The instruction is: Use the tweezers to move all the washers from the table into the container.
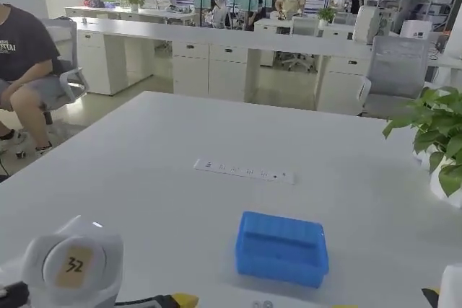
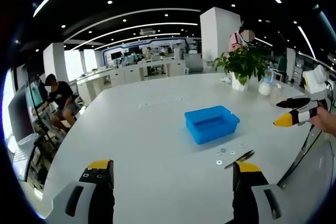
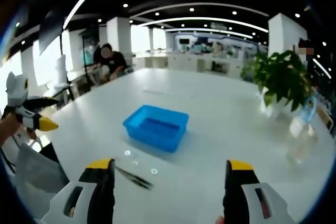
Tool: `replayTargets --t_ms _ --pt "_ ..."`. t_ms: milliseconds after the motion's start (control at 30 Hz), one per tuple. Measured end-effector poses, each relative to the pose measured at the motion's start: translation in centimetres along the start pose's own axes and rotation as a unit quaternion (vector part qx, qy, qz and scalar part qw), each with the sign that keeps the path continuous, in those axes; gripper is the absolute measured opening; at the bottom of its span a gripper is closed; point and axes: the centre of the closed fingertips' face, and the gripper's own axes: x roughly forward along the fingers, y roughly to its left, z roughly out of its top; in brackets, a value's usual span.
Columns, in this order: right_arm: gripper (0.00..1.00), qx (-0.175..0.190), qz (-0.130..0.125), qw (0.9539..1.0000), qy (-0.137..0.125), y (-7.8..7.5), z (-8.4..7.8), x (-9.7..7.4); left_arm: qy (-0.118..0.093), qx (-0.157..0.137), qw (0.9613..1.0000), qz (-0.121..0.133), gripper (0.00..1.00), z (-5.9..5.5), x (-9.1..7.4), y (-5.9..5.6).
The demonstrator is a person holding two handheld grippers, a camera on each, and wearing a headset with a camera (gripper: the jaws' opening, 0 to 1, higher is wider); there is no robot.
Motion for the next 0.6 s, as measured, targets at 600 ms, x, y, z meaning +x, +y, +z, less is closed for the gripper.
replayTargets --t_ms 600 --pt "0.84 0.026 0.015 0.9995 -0.003 0.7 -0.4 0.3 0.011 0.027 0.9991 -0.032 0.93 -0.1 1.1 -2.6"
